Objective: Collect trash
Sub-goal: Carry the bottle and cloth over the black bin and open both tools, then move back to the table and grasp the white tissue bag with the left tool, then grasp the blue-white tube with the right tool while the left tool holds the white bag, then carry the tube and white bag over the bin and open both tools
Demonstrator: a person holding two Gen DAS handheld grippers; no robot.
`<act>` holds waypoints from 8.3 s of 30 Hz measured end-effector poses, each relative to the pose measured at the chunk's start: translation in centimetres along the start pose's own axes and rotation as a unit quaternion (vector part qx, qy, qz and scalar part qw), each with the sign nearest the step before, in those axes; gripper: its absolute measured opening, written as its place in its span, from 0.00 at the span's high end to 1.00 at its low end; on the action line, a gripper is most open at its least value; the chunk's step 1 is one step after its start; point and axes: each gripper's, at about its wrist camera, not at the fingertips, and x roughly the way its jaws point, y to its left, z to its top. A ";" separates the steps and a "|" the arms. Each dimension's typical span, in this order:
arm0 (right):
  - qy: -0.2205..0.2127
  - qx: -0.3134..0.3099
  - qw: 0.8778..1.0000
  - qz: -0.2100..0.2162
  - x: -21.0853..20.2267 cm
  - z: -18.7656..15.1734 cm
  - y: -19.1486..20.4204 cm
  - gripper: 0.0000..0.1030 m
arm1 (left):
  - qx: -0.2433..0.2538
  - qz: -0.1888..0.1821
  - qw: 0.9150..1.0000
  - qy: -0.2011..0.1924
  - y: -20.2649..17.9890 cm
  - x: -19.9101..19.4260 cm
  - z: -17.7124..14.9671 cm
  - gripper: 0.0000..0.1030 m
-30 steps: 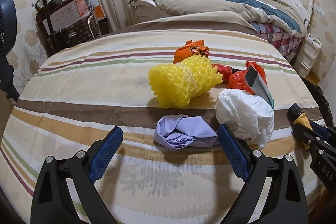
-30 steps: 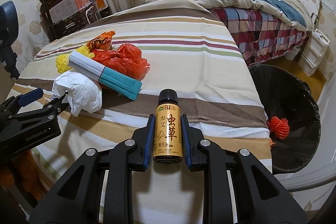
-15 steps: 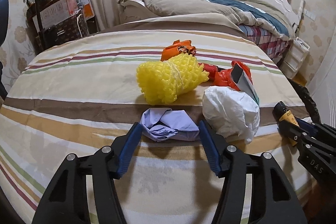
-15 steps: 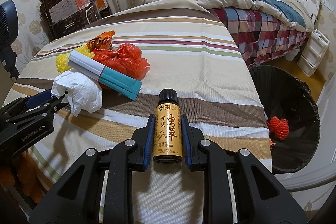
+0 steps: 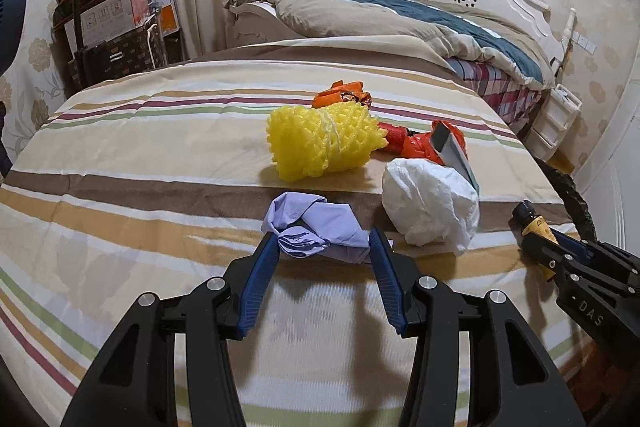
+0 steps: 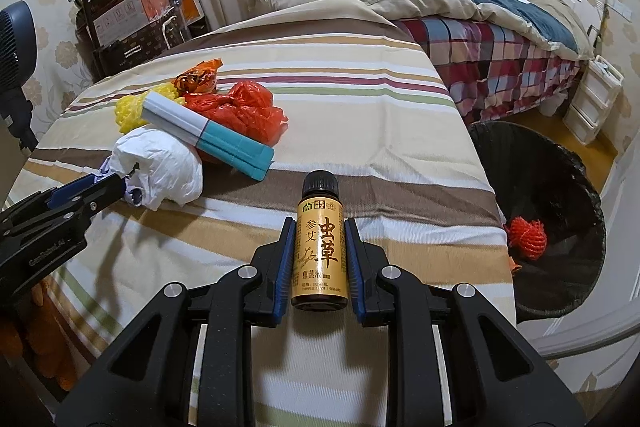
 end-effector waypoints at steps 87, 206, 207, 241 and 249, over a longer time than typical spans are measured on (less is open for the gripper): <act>-0.079 0.130 0.985 -0.084 -3.9 -0.7 -13.1 0.13 | 0.111 -0.030 0.992 -0.043 -16.1 0.8 1.9 0.16; 0.009 -0.015 1.000 0.005 1.1 0.3 4.2 0.82 | -0.022 0.010 1.000 0.005 6.7 -1.2 -1.1 0.62; 0.008 -0.015 1.000 0.005 1.1 0.3 4.2 0.83 | -0.021 0.011 1.000 0.003 6.7 -1.3 -1.2 0.62; -0.081 0.077 0.992 -0.060 -5.2 1.6 -8.2 0.83 | 0.072 -0.101 0.991 -0.050 -10.0 -2.1 2.3 0.63; -0.089 0.118 0.984 -0.098 -4.8 1.9 -14.8 0.83 | 0.112 -0.127 0.984 -0.051 -16.1 -0.3 3.4 0.63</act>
